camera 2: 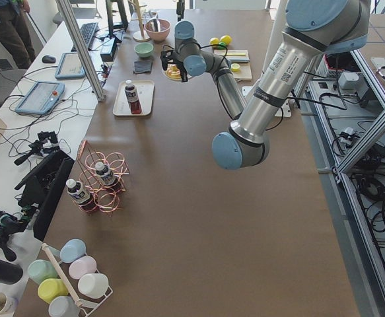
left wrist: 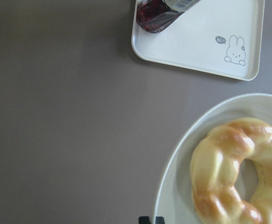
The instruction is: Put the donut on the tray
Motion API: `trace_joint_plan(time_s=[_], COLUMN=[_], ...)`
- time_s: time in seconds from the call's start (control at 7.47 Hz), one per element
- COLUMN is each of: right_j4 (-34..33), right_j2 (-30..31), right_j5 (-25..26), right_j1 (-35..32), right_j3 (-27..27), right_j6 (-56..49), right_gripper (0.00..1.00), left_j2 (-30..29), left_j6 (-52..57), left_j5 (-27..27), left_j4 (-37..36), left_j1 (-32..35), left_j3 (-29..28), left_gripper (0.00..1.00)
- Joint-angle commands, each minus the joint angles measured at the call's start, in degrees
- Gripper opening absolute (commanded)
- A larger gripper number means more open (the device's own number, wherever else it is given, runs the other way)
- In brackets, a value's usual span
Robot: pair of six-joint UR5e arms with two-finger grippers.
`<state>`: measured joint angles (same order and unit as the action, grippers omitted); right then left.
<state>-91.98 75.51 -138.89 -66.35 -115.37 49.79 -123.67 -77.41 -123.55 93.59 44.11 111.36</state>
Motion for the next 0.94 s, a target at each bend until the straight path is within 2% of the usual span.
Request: trace_joint_plan(time_s=[0.0,0.4,0.8], right_j4=[0.6,0.7,0.6], right_j2=[-7.5,-11.8,-13.4], right_j5=[2.1,4.2,6.0], right_j1=[6.0,10.5,13.5], right_j3=[0.1,0.1,0.1], right_j6=[13.0,20.8,22.9], right_gripper=[0.99,0.98,0.98], left_j2=[-6.1,-11.5,-13.3], left_j6=[-3.9,-5.3,-6.3], left_j5=[5.6,7.1,8.3], left_j4=[-1.1,-1.2,-1.2], left_j1=[-4.7,-6.0,-7.6], left_j3=[-2.2,-5.3,-6.0], left_gripper=[0.0,0.0,0.0])
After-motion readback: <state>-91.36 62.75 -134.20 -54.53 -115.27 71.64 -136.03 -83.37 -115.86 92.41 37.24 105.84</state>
